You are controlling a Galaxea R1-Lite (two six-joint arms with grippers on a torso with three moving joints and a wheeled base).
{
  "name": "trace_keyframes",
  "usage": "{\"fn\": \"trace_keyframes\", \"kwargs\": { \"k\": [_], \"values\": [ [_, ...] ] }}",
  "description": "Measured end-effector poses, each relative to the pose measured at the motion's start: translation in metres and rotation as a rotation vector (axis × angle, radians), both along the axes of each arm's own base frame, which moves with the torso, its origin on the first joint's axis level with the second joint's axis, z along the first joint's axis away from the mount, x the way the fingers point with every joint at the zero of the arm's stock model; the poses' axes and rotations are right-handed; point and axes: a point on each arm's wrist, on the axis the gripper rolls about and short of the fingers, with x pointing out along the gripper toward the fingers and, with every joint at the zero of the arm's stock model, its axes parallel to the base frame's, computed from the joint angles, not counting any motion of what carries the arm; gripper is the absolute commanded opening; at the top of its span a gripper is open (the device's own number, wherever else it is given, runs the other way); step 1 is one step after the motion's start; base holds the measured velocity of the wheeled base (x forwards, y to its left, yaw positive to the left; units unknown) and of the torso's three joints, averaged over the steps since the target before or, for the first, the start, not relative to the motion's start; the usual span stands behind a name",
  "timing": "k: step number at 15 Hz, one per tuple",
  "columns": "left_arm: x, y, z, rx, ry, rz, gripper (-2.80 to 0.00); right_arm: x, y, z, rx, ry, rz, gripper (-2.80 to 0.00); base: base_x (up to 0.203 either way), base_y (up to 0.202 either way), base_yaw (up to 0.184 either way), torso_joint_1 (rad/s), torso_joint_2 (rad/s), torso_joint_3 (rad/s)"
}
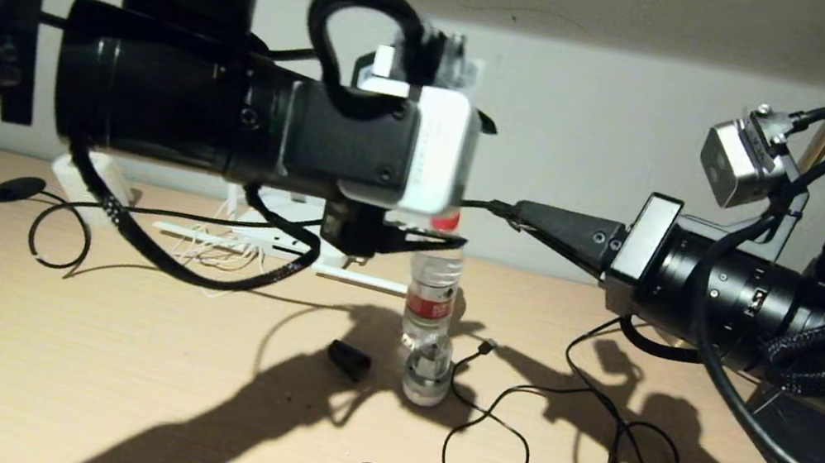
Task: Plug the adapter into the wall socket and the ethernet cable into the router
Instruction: Hand it to the other hand
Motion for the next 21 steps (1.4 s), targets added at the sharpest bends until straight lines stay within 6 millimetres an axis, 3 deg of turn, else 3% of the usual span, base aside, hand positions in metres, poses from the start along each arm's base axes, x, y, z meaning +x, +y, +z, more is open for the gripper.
{"fn": "trace_keyframes", "kwargs": {
  "k": [2, 4, 9, 11, 14, 17, 21],
  "values": [
    [0.017, 0.022, 0.004, -0.057, -0.035, -0.042, 0.0, 0.003, 0.002, 0.011, 0.058, 0.135, 0.038, -2.8, 0.0, 0.0, 0.0, 0.0, 0.0, 0.0],
    [0.028, 0.036, -0.005, -0.102, -0.056, -0.116, 0.0, 0.009, 0.008, 0.023, 0.106, 0.306, 0.121, -2.8, 0.0, 0.0, 0.0, 0.0, 0.0, 0.0],
    [0.024, 0.048, -0.015, -0.154, -0.129, -0.17, 0.0, 0.033, 0.026, 0.029, 0.187, 0.528, 0.258, -2.8, 0.0, 0.0, 0.0, 0.0, 0.0, 0.0],
    [0.016, 0.049, -0.025, -0.149, -0.111, -0.2, 0.0, 0.042, 0.023, 0.026, 0.194, 0.546, 0.244, -2.8, 0.0, 0.0, 0.0, 0.0, 0.0, 0.0],
    [0.007, 0.047, -0.024, -0.188, -0.187, -0.23, 0.0, 0.049, 0.011, 0.028, 0.244, 0.637, 0.277, -2.8, 0.0, 0.0, 0.0, 0.0, 0.0, 0.0],
    [0.005, 0.047, -0.036, -0.178, -0.163, -0.233, 0.0, 0.061, -0.012, 0.034, 0.29, 0.731, 0.345, -2.8, 0.0, 0.0, 0.0, 0.0, 0.0, 0.0],
    [0.008, 0.037, -0.034, -0.23, -0.2, -0.273, 0.0, 0.066, -0.02, 0.04, 0.289, 0.77, 0.426, -2.8, 0.0, 0.0, 0.0, 0.0, 0.0, 0.0]
  ]
}}
